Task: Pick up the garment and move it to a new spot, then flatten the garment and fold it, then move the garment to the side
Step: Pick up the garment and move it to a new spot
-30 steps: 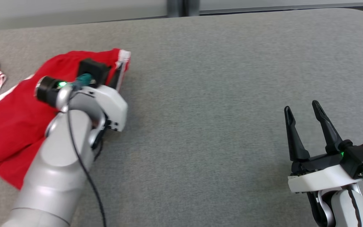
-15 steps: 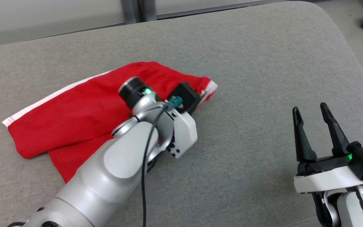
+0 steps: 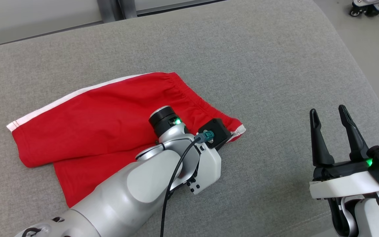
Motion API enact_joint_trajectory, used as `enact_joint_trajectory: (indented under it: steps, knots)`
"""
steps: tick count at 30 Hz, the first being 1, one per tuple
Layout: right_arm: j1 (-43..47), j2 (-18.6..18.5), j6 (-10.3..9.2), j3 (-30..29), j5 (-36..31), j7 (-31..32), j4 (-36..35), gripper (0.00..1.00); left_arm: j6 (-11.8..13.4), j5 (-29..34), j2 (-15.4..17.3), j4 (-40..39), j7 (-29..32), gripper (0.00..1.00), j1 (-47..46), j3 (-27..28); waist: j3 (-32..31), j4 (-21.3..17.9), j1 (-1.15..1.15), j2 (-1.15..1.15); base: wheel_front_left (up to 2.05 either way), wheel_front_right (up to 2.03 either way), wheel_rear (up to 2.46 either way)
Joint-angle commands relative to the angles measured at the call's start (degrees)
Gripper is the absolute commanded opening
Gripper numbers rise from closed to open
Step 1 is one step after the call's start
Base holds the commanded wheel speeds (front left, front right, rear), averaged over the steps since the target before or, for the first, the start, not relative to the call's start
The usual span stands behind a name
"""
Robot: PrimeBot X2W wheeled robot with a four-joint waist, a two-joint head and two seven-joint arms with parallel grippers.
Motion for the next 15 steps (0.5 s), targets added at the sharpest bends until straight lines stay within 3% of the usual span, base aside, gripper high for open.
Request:
enact_joint_trajectory:
  steps: [1,4,5,6,7,8,15]
  knots:
    - [-0.72,-0.32,0.01,0.01,0.42,-0.11,0.06,1.00,-0.04,-0.61,0.25,0.40,-0.46,0.00,-0.70,-0.89,0.16,-0.12,0.00,0.00,0.00,0.00,0.00]
    - [-0.90,-0.31,0.01,0.18,0.40,-0.11,0.27,1.00,-0.04,-1.64,0.27,1.49,-0.40,0.01,-0.20,-1.96,0.20,-0.06,0.00,0.00,0.00,0.00,0.00]
    - [-0.96,-0.32,0.01,0.18,0.43,-0.11,0.29,1.00,-0.04,-1.90,0.27,1.73,-0.52,0.27,-0.12,-2.20,0.16,0.06,0.00,0.00,0.00,0.00,0.00]
    - [-0.98,-0.31,0.01,0.16,0.37,-0.11,0.35,1.00,-0.02,-2.11,0.26,1.90,-0.75,0.39,-0.11,-2.37,0.07,0.24,0.00,0.00,0.00,0.00,0.00]
    - [-0.98,-0.32,0.01,0.08,0.25,-0.11,0.37,1.00,0.19,-2.40,0.27,2.14,-0.90,0.90,-0.16,-2.52,-0.03,0.51,0.00,0.00,0.00,0.00,0.00]
    - [-0.94,-0.33,0.01,-0.10,0.12,-0.11,0.37,1.00,0.37,-2.61,0.27,2.30,-0.93,1.00,-0.23,-2.62,-0.18,0.85,0.00,0.00,0.00,0.00,0.00]
    - [0.24,-0.34,0.01,-2.01,-1.10,-0.11,0.27,1.00,1.44,-5.31,0.26,1.93,-3.94,1.00,0.22,-2.82,-2.24,4.91,0.00,0.00,0.00,0.00,0.00]
